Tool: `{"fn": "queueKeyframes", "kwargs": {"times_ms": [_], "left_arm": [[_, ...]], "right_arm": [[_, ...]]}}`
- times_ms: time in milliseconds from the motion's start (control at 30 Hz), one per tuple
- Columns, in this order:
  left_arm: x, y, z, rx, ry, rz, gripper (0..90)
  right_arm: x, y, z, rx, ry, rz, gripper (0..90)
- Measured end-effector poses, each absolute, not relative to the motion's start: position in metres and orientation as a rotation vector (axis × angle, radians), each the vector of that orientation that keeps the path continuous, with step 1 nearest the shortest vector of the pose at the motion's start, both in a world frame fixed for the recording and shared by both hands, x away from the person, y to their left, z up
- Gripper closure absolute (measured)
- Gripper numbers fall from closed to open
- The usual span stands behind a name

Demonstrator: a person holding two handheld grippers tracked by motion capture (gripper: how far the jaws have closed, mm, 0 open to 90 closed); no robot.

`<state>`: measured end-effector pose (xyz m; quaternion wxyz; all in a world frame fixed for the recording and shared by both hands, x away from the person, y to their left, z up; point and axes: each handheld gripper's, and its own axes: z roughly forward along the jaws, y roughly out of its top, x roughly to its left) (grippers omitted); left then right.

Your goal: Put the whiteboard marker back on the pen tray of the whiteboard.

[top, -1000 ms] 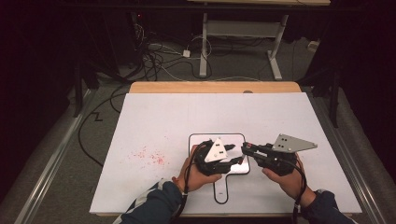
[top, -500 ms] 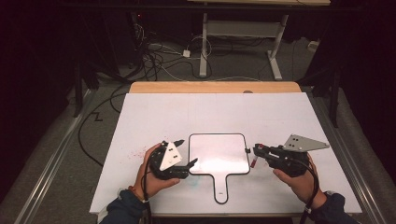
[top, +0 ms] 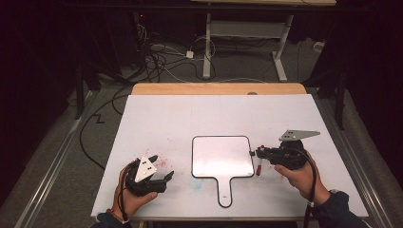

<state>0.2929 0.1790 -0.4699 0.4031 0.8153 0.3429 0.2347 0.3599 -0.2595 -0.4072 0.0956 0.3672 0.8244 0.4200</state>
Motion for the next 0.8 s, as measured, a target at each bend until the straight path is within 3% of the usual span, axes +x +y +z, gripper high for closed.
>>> {"fn": "queueKeyframes", "kwargs": {"times_ms": [467,800], "left_arm": [[0.299,0.169,-0.474,2.124,0.841,0.569,21.8],[0.299,0.164,-0.475,2.155,0.828,0.549,21.8]], "right_arm": [[0.414,-0.252,-0.449,1.269,2.437,1.314,75.0],[0.423,-0.245,-0.468,1.220,2.408,1.159,68.8]]}}
